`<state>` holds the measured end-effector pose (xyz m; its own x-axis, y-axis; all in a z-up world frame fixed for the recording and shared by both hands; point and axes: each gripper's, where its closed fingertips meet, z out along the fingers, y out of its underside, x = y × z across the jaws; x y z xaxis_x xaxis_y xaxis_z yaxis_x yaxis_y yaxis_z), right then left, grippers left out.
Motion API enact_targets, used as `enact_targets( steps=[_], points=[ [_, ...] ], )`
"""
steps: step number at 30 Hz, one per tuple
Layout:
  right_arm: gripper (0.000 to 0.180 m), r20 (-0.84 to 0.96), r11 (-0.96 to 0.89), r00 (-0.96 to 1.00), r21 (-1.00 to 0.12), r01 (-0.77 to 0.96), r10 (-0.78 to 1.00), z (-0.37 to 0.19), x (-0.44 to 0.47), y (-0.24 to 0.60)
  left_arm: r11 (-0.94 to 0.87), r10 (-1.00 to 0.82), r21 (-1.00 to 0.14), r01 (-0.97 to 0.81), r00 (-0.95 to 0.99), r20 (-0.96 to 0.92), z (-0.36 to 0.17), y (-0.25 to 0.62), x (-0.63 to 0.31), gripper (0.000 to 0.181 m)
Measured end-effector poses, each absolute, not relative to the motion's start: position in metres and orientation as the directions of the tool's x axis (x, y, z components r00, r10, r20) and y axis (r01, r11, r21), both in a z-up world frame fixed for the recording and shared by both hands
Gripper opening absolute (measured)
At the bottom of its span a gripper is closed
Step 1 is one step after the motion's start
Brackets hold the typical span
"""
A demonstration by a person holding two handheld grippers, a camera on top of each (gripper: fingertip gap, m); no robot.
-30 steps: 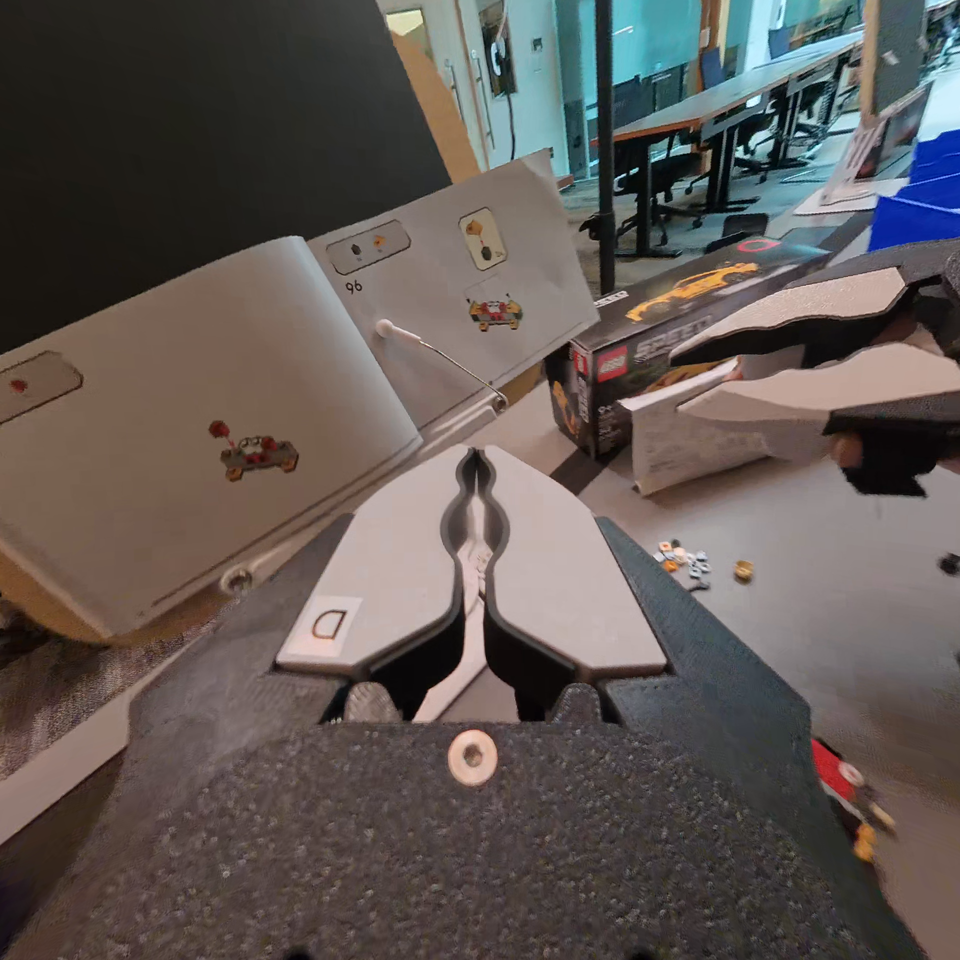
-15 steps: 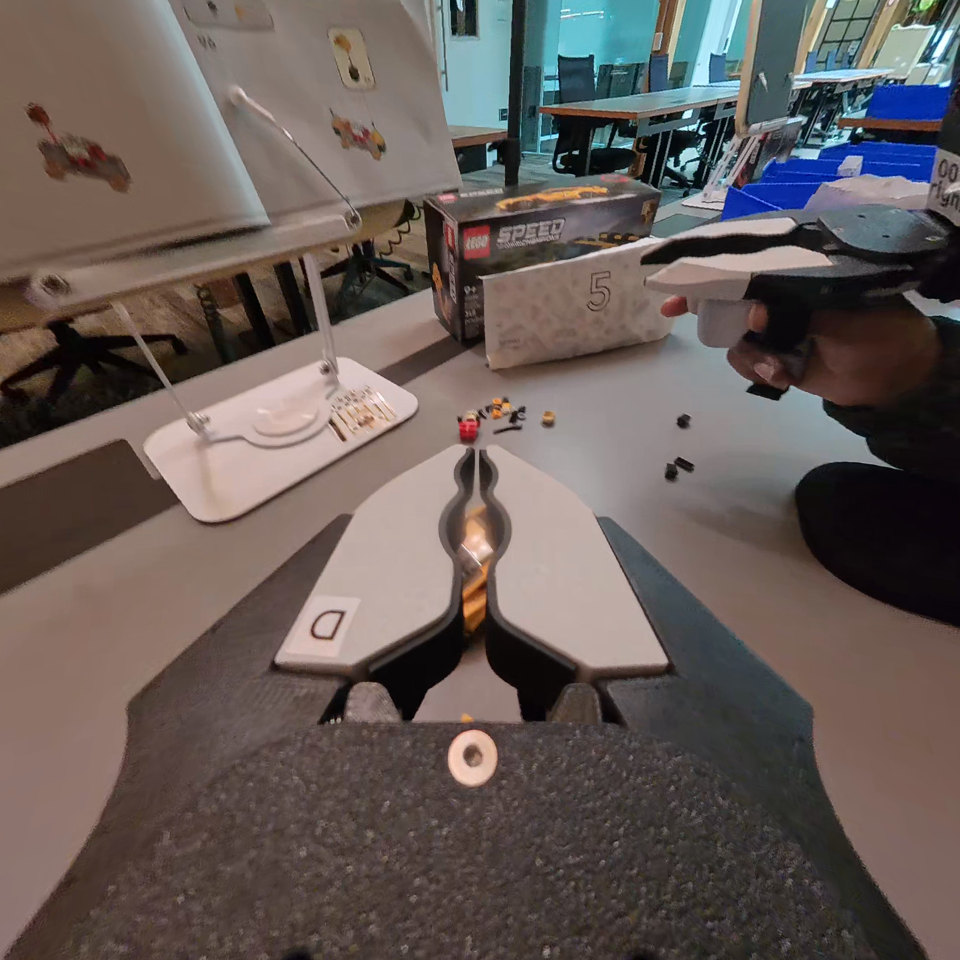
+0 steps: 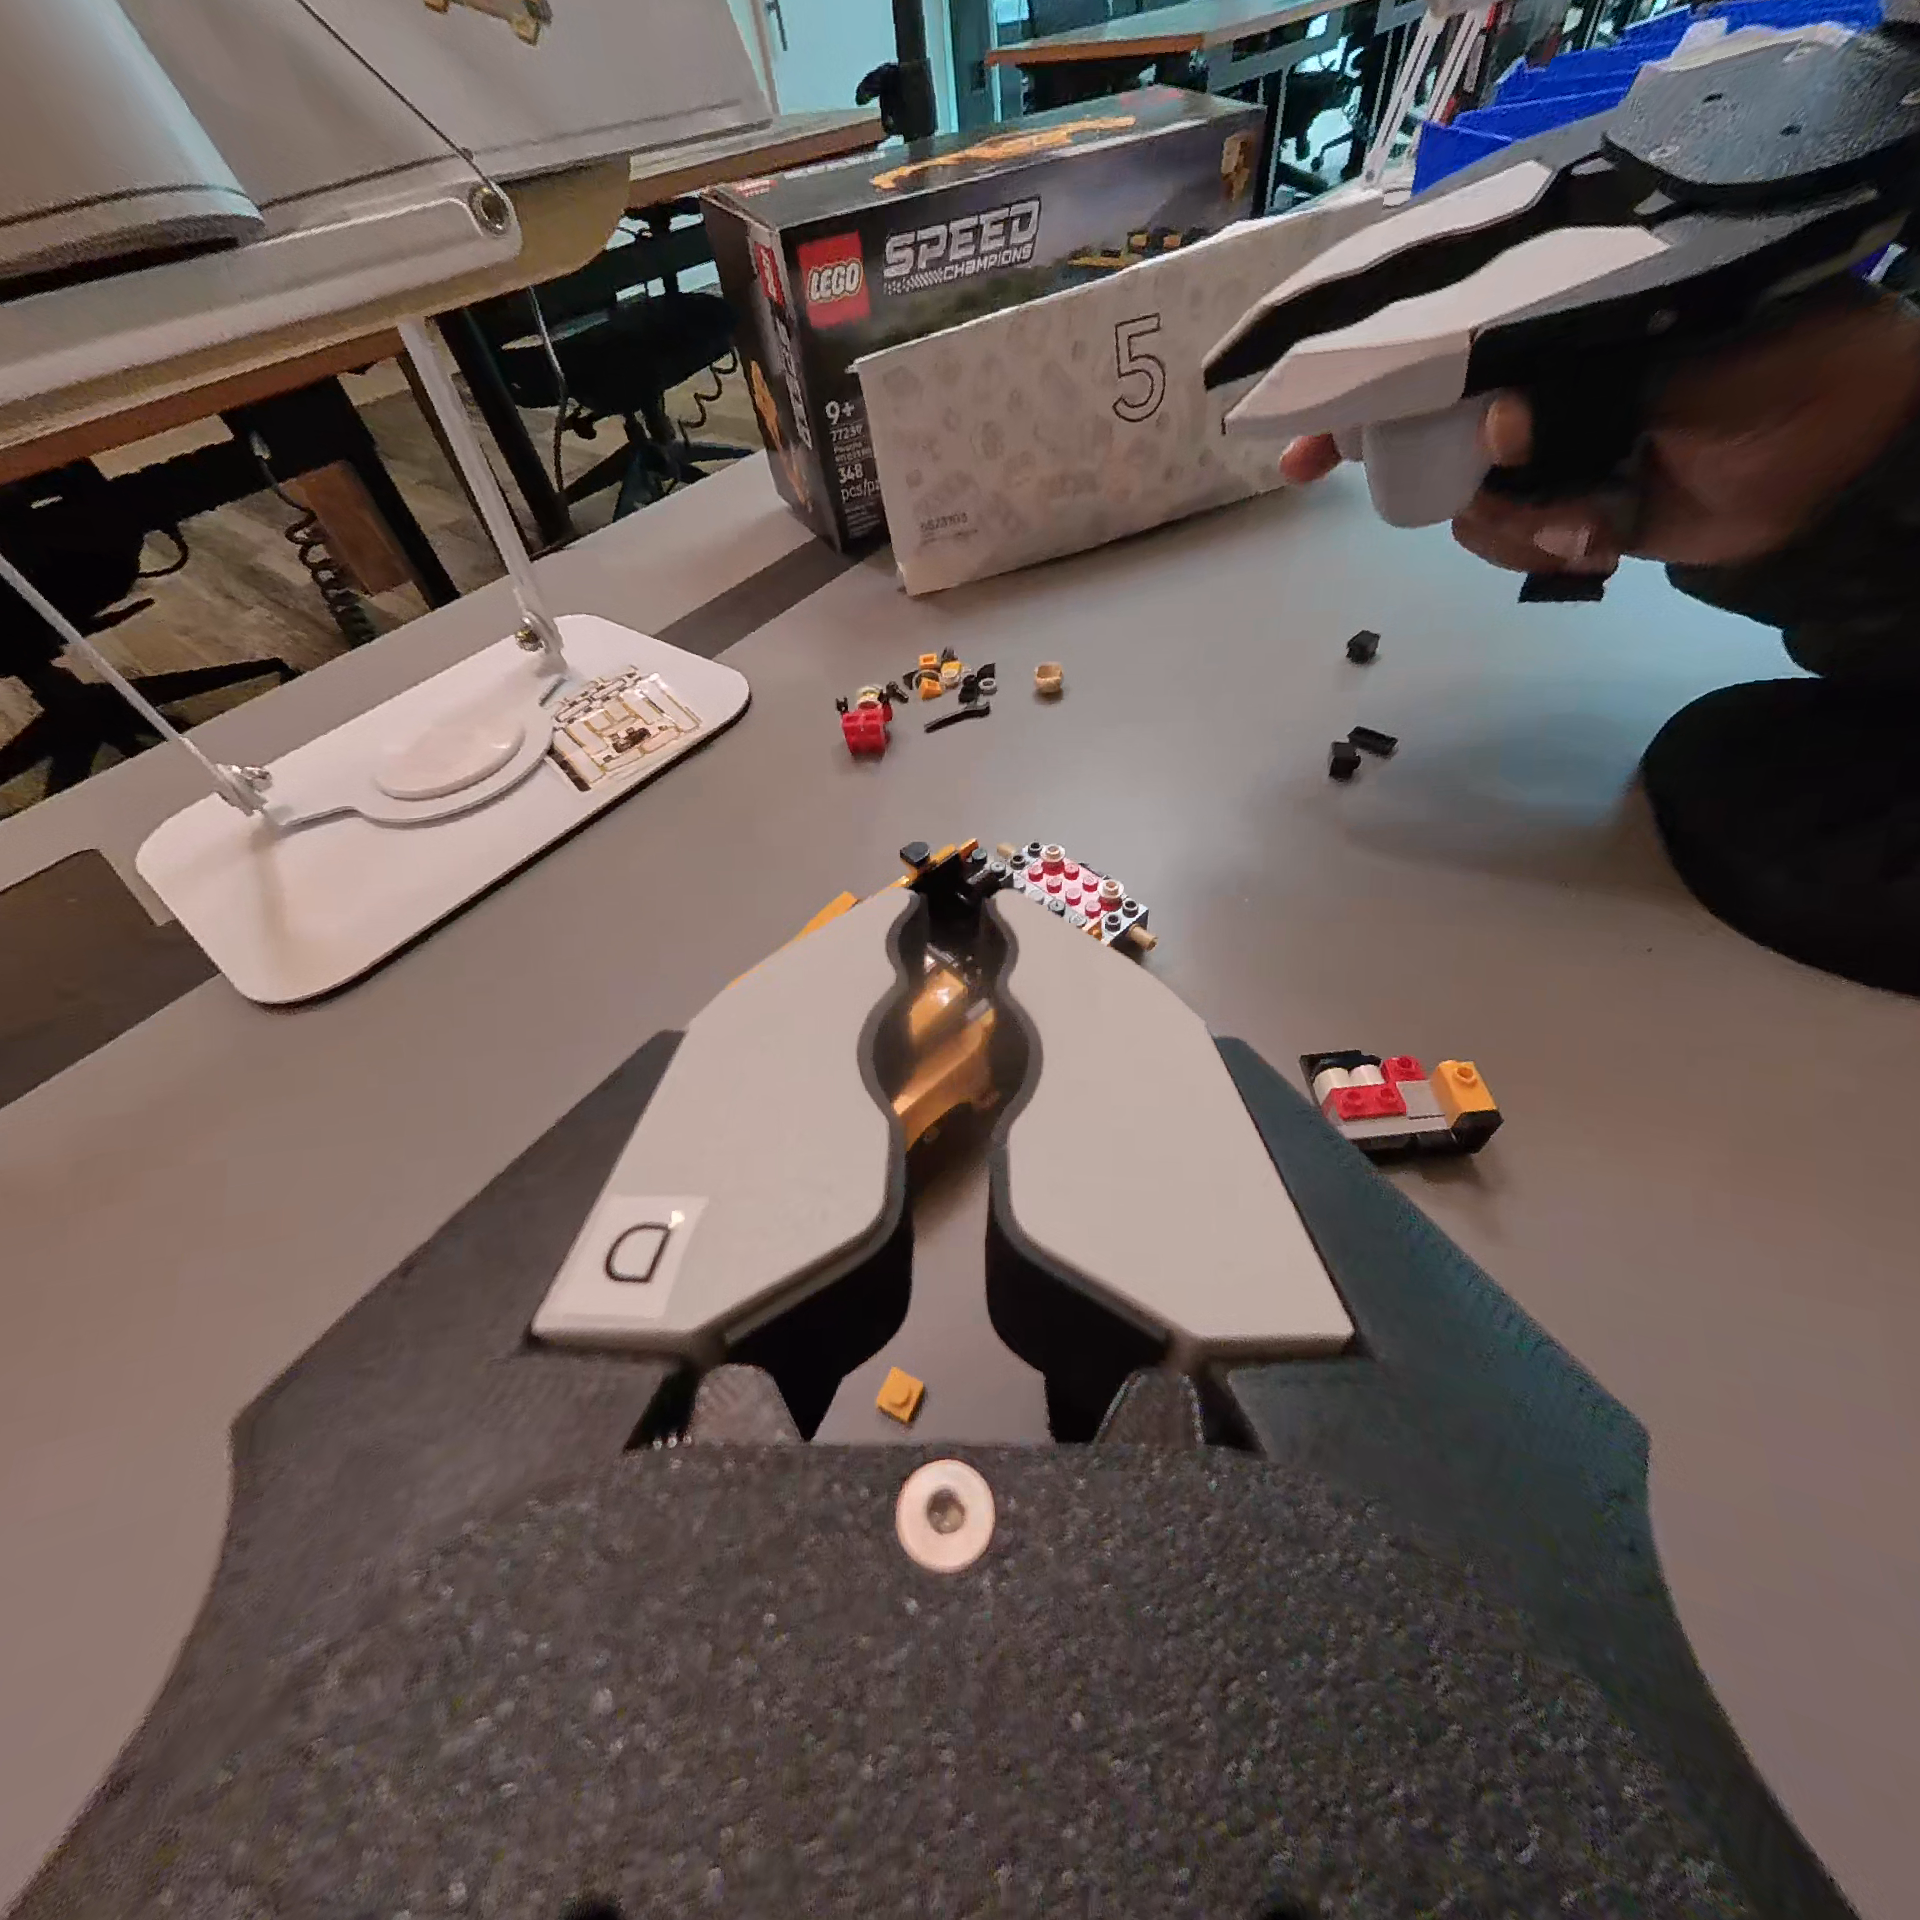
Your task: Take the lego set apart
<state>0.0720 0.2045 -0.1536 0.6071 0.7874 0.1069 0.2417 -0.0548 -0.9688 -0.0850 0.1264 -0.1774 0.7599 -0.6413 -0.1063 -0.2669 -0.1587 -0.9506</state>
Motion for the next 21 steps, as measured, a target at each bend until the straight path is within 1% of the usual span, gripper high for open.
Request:
enact_targets(
  steps=[10, 15, 17, 19, 21],
  points=[
    [0.025, 0.178, -0.049, 0.57, -0.932, 0.36, 0.802, -0.164, 0.078, 0.206, -0.118, -0.654, -0.95, -0.29, 0.742, -0.145, -0.17, 0.119, -0.081, 0.011],
    [0.024, 0.121, -0.074, 0.398, -0.894, 0.443, 0.909, -0.174, 0.087, 0.187, -0.115, -0.673, -0.939, -0.324, 0.721, -0.166, -0.173, 0.115, -0.077, 0.01],
    [0.024, 0.103, -0.087, 0.303, -0.83, 0.551, 0.947, -0.194, 0.089, 0.171, -0.132, -0.693, -0.93, -0.343, 0.703, -0.161, -0.179, 0.113, -0.073, 0.011],
    [0.027, 0.073, -0.11, 0.236, -0.729, 0.676, 0.969, -0.221, 0.096, 0.159, -0.139, -0.711, -0.923, -0.358, 0.685, -0.158, -0.184, 0.111, -0.068, 0.011],
    [0.028, 0.042, -0.116, 0.19, -0.656, 0.746, 0.981, -0.243, 0.1, 0.15, -0.137, -0.721, -0.917, -0.374, 0.672, -0.167, -0.187, 0.109, -0.065, 0.011]
  ],
)
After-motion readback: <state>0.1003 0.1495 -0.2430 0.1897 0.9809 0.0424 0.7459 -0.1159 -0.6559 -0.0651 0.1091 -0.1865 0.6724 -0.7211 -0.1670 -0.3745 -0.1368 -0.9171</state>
